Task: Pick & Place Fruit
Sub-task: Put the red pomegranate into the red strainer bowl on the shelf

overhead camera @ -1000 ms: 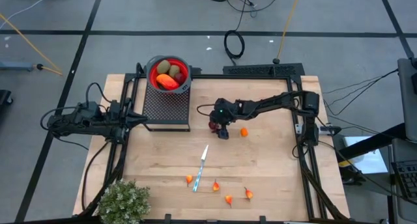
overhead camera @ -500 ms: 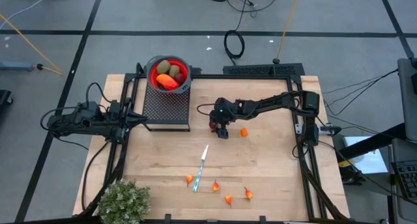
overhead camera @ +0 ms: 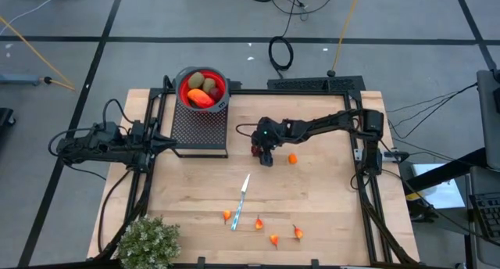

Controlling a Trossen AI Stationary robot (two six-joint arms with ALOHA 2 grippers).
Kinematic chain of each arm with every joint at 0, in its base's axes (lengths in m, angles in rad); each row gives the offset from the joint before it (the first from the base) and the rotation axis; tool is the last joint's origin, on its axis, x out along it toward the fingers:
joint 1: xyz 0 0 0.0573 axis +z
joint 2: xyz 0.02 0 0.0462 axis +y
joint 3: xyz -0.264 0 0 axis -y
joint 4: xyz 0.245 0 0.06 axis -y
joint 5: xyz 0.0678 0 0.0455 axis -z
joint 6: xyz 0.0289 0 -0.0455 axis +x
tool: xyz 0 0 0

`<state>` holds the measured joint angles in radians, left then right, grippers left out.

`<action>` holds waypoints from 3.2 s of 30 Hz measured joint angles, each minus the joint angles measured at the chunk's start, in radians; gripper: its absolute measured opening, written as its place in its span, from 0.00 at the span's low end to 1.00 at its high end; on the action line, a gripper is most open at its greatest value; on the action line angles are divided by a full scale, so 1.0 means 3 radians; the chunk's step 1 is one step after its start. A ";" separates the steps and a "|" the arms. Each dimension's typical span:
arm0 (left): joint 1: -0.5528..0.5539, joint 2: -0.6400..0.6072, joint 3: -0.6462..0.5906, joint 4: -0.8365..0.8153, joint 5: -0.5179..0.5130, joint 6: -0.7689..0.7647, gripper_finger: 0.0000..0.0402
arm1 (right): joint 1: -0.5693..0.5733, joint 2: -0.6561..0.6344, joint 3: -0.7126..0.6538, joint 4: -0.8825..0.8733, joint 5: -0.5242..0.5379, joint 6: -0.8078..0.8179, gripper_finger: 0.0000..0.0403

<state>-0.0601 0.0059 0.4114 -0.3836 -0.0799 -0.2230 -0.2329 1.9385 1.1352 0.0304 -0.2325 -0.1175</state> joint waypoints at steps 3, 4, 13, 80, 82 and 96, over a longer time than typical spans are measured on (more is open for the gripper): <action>0.0000 0.0001 0.0000 0.0000 0.0000 -0.0044 0.05 | 0.0004 -0.0024 0.0000 0.0000 0.0001 0.0082 0.52; 0.0000 0.0001 0.0000 0.0003 -0.0002 -0.0085 0.05 | 0.0005 -0.0065 -0.0002 -0.0049 0.0002 0.0118 0.52; 0.0003 0.0001 0.0000 0.0411 -0.0007 -0.0439 0.05 | 0.0214 -0.0666 -0.0002 -0.0057 0.0266 0.0159 0.52; 0.0106 0.4564 0.2463 0.0855 -0.0418 -0.0758 0.49 | 0.1003 -0.1638 0.0001 0.0409 0.2122 -0.2391 0.52; 0.0109 0.4562 0.2463 0.0836 -0.0433 -0.0758 0.50 | 0.1011 -0.1638 0.0001 0.0408 0.2121 -0.2387 0.52; 0.0109 0.4561 0.2461 0.0882 -0.0436 -0.0760 0.57 | 0.1012 -0.1638 0.0001 0.0405 0.2099 -0.2344 0.52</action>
<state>-0.0273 1.3743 1.1496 -0.1191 -0.2108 -0.4509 0.0708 1.4471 1.1355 0.1520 0.3973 -0.8207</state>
